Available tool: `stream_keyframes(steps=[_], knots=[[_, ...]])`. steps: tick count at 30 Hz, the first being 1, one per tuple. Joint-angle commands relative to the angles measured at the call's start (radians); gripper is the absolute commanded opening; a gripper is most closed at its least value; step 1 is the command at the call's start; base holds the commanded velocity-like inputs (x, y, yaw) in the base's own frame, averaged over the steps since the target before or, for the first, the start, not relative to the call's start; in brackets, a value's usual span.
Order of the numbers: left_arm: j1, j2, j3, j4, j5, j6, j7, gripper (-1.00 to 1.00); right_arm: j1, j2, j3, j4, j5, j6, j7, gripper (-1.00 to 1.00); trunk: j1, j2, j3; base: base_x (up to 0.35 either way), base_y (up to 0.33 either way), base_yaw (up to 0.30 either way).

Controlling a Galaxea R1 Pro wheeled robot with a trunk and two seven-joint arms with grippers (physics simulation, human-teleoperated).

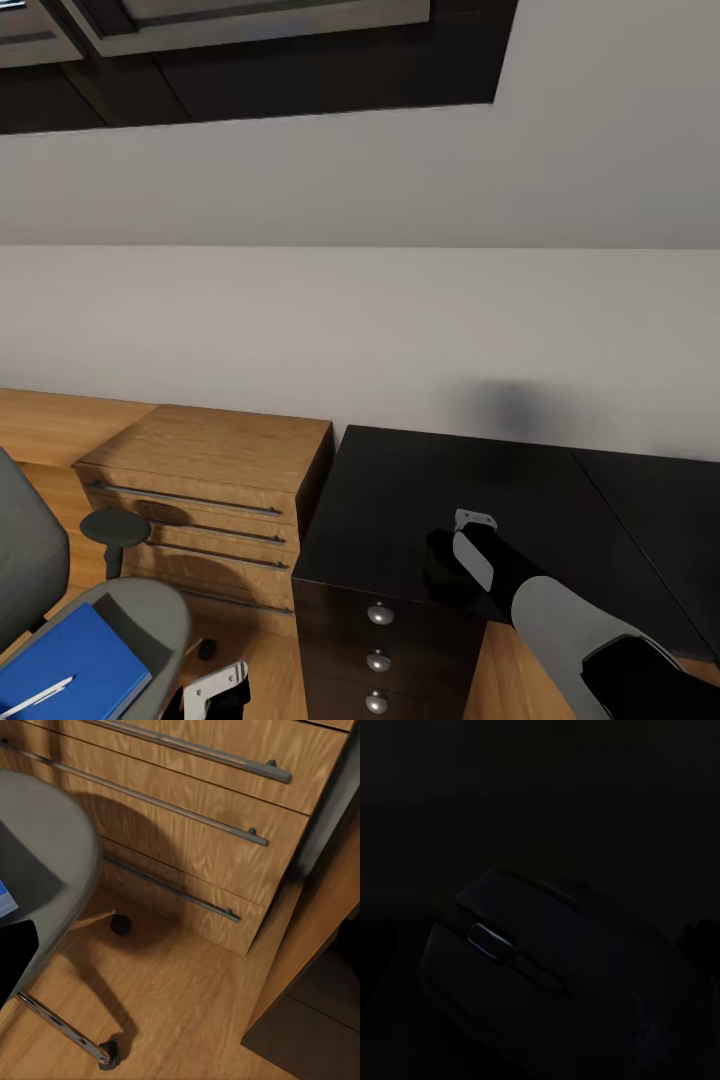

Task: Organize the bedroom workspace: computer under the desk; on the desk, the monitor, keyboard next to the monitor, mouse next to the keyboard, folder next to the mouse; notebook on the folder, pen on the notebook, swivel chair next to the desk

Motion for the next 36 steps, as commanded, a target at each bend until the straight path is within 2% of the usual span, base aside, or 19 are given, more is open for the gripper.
stream_keyframes(steps=[1, 11, 12, 36], knots=[[0.0, 0.001, -0.003, -0.001, 0.01, -0.004, 0.003, 1.0, 0.0, -0.001, 0.003, 0.012, -0.028, 0.001, -0.004, 1.0, 0.0, 0.0, -0.001, 0.0, 0.0, 0.0], [0.0, 0.001, -0.003, 0.0, 0.01, -0.004, 0.004, 1.0, 0.0, 0.0, 0.003, 0.012, -0.028, 0.001, -0.006, 1.0, 0.0, 0.0, -0.001, 0.0, 0.0, 0.0], [0.0, 0.001, -0.003, 0.0, 0.01, -0.004, 0.004, 1.0, 0.0, 0.0, 0.003, 0.012, -0.028, 0.002, -0.006, -1.0, 0.0, 0.0, -0.001, 0.0, 0.0, 0.0], [0.0, 0.0, -0.003, 0.001, 0.01, -0.003, 0.003, 1.0, 0.0, 0.001, 0.005, 0.01, -0.028, 0.0, -0.006, -1.0, 0.0, 0.0, -0.001, 0.0, 0.0, 0.0]])
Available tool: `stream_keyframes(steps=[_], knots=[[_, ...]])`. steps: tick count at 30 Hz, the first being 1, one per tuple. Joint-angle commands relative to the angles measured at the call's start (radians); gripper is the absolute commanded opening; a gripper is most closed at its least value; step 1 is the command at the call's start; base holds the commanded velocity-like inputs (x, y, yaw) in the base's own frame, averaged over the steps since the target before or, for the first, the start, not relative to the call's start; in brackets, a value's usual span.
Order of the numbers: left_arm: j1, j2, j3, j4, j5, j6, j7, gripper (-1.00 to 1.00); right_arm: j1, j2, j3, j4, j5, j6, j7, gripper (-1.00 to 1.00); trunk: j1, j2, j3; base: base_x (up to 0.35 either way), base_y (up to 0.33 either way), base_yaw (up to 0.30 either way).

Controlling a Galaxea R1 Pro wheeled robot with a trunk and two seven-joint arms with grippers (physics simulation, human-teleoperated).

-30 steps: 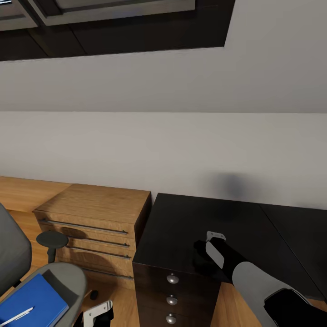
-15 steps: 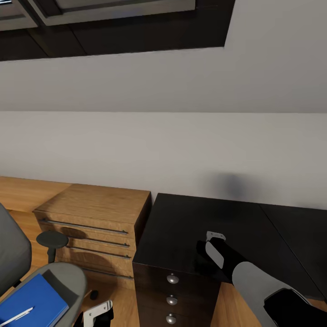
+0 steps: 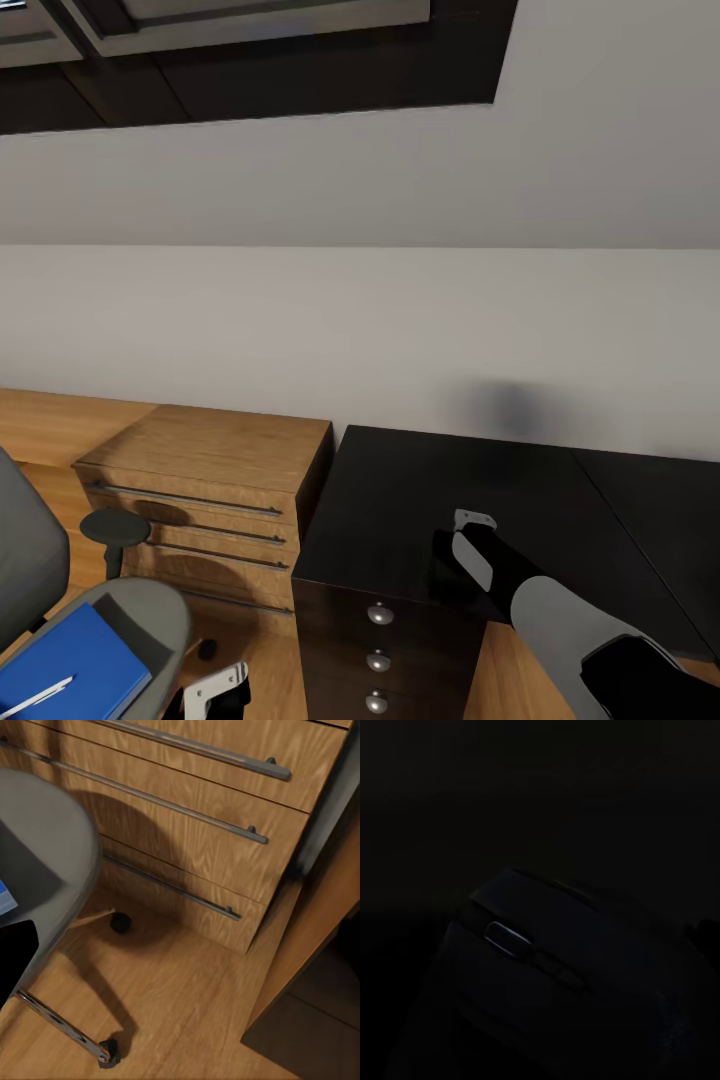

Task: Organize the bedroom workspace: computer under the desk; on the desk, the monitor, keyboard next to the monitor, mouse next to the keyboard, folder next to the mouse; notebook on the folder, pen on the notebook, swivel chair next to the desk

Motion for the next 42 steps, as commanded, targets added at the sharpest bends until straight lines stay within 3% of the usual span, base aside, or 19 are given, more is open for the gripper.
stream_keyframes(steps=[1, 10, 24, 33, 42], knots=[[-0.001, 0.001, -0.003, 0.002, 0.01, -0.004, 0.004, 1.0, 0.0, 0.0, 0.003, 0.008, -0.032, 0.001, -0.004, -1.0, 0.0, 0.0, -0.001, 0.0, 0.0, 0.0], [-0.001, 0.002, -0.003, 0.003, 0.01, -0.004, 0.004, 1.0, 0.001, 0.0, 0.004, 0.008, -0.032, 0.001, -0.004, -1.0, 0.0, 0.0, -0.001, 0.0, 0.0, 0.0], [0.011, 0.001, -0.003, 0.003, 0.006, -0.005, 0.004, 1.0, 0.001, 0.002, 0.008, 0.004, -0.031, -0.002, -0.001, -1.0, -0.053, 0.098, 0.043, 0.0, 0.0, 0.0], [0.012, 0.001, -0.003, 0.003, 0.006, -0.005, 0.004, 1.0, 0.002, 0.041, 0.012, -0.036, -0.023, -0.003, -0.001, -1.0, -0.088, 0.161, 0.071, 0.0, 0.0, 0.0], [0.012, 0.001, -0.003, 0.004, 0.006, -0.005, 0.004, 1.0, 0.002, 0.074, 0.014, -0.04, 0.025, -0.002, -0.001, -1.0, -0.088, 0.161, 0.071, 0.0, 0.0, 0.0]])
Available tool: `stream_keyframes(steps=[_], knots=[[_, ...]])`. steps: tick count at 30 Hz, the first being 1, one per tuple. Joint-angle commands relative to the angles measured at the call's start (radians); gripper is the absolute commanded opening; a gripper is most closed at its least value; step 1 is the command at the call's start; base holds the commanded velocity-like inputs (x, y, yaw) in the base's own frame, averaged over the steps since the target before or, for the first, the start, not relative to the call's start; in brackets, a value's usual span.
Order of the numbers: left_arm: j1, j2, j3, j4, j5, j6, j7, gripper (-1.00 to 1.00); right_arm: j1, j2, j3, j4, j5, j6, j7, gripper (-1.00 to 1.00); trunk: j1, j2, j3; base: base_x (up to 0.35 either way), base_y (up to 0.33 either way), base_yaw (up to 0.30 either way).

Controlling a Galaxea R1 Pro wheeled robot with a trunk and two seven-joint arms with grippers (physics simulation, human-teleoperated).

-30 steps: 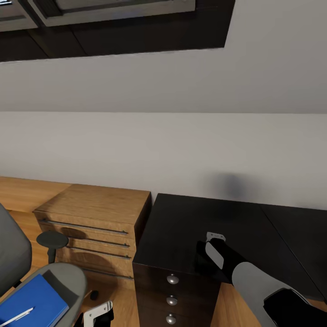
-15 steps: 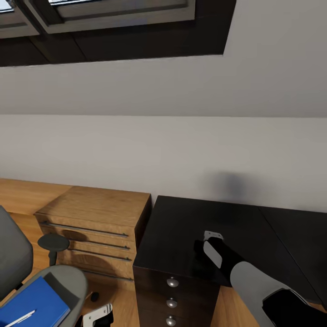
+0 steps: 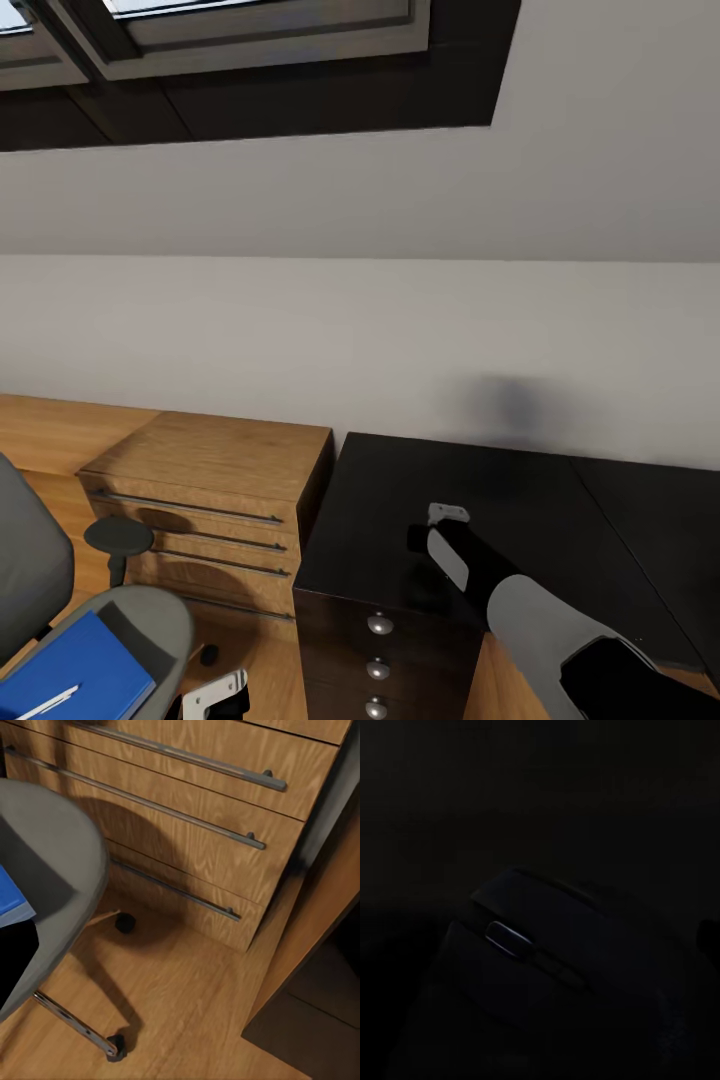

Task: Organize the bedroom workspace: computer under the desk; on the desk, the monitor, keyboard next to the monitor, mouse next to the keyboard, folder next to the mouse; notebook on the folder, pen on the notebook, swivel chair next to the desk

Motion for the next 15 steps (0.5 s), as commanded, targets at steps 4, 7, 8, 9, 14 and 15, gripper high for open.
stream_keyframes(steps=[4, 7, 8, 9, 14, 15], knots=[[0.0, 0.001, -0.003, -0.001, 0.01, -0.004, 0.004, 1.0, -0.001, 0.018, 0.009, -0.003, 0.014, 0.004, -0.01, -1.0, 0.0, -0.001, -0.001, 0.0, 0.0, 0.0], [0.0, 0.001, -0.003, -0.001, 0.01, -0.003, 0.004, 1.0, -0.001, 0.023, 0.009, -0.003, 0.019, 0.004, -0.012, -1.0, 0.0, -0.001, -0.001, 0.0, 0.0, 0.0], [0.0, 0.001, -0.003, -0.001, 0.01, -0.003, 0.004, 1.0, -0.001, 0.024, 0.009, -0.003, 0.019, 0.003, -0.012, -1.0, 0.0, -0.001, -0.001, 0.0, 0.0, 0.0], [0.0, 0.001, -0.003, -0.001, 0.01, -0.003, 0.004, 1.0, -0.001, 0.026, 0.009, -0.003, 0.02, 0.003, -0.013, -1.0, 0.0, -0.001, -0.001, 0.0, 0.0, 0.0], [0.0, 0.001, -0.003, -0.001, 0.01, -0.003, 0.004, 1.0, -0.001, 0.031, 0.009, -0.002, 0.022, 0.003, -0.015, -1.0, 0.0, -0.001, -0.001, 0.0, 0.0, 0.008], [0.0, 0.0, -0.003, -0.001, 0.01, -0.003, 0.004, 1.0, -0.001, 0.032, 0.009, -0.002, 0.022, 0.003, -0.015, -1.0, 0.0, -0.001, -0.001, 0.0, 0.0, 0.044]])
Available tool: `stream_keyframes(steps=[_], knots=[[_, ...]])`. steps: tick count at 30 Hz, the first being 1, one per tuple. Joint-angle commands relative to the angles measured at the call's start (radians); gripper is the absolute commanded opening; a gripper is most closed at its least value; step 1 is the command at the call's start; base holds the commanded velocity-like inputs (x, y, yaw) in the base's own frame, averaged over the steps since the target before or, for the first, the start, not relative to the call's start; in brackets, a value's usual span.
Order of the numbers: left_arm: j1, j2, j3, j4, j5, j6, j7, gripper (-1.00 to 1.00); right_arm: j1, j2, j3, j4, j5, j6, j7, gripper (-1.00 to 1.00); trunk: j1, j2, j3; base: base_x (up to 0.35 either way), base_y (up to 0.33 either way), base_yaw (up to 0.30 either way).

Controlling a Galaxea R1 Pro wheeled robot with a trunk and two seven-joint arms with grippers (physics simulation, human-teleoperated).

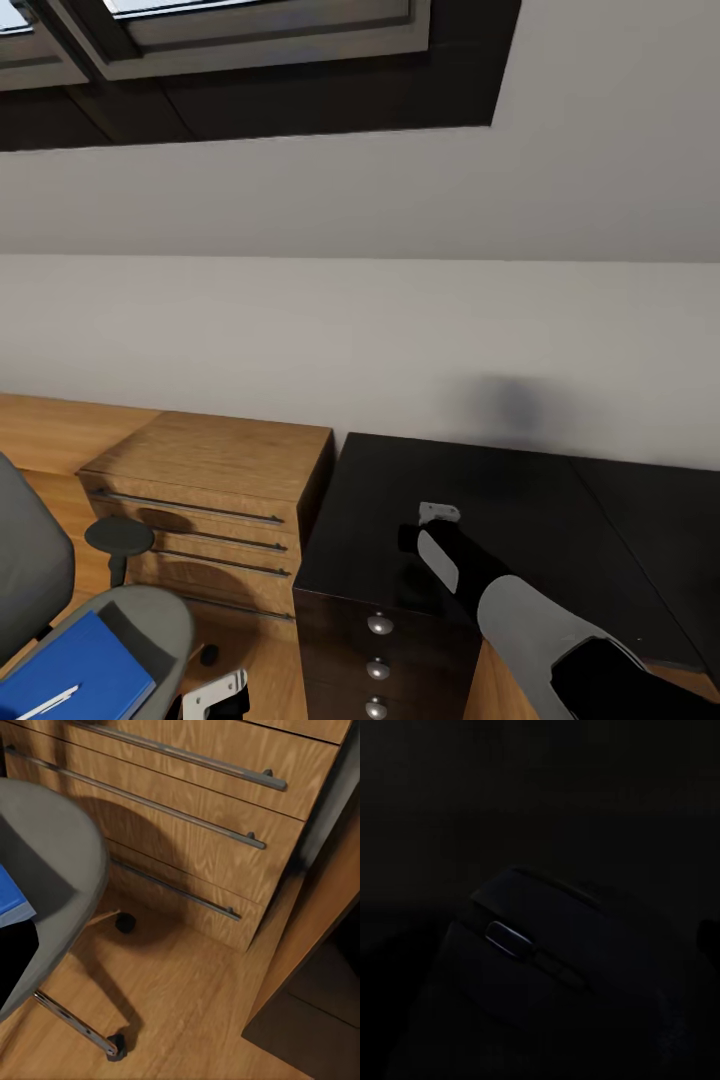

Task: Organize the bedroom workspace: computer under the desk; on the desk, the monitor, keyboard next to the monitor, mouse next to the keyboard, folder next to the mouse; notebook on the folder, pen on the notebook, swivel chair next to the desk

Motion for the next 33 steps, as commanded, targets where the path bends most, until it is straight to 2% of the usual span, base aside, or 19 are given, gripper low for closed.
stream_keyframes(steps=[1, 9, 19, 23, 29, 33], knots=[[0.0, 0.001, -0.003, -0.001, 0.01, -0.004, 0.004, 1.0, -0.001, 0.004, 0.008, -0.001, -0.009, 0.004, -0.009, -1.0, 0.0, -0.001, -0.001, 0.0, 0.0, 0.083], [0.0, 0.001, -0.003, -0.001, 0.01, -0.004, 0.004, 1.0, -0.001, 0.024, 0.008, 0.003, -0.006, 0.004, -0.01, -1.0, 0.0, -0.001, -0.001, 0.0, 0.0, 0.169], [0.0, 0.001, -0.003, -0.001, 0.01, -0.004, 0.004, 1.0, -0.001, 0.03, 0.01, 0.004, -0.006, 0.004, -0.005, -1.0, 0.0, -0.001, -0.001, 0.0, 0.0, 0.065], [0.0, 0.001, -0.003, -0.001, 0.01, -0.004, 0.004, 1.0, 0.0, 0.041, 0.014, 0.004, -0.005, 0.004, -0.004, -1.0, 0.0, -0.001, -0.001, 0.0, 0.0, 0.04], [0.0, 0.001, -0.003, 0.0, 0.01, -0.004, 0.004, 1.0, 0.001, 0.041, 0.017, 0.005, 0.012, 0.005, -0.002, -1.0, 0.0, -0.001, -0.001, 0.0, 0.0, 0.176], [0.0, 0.001, -0.003, 0.0, 0.009, -0.004, 0.004, 1.0, 0.001, 0.041, 0.043, 0.006, 0.016, 0.009, 0.018, -1.0, 0.0, -0.001, -0.001, 0.0, 0.0, 0.265]])
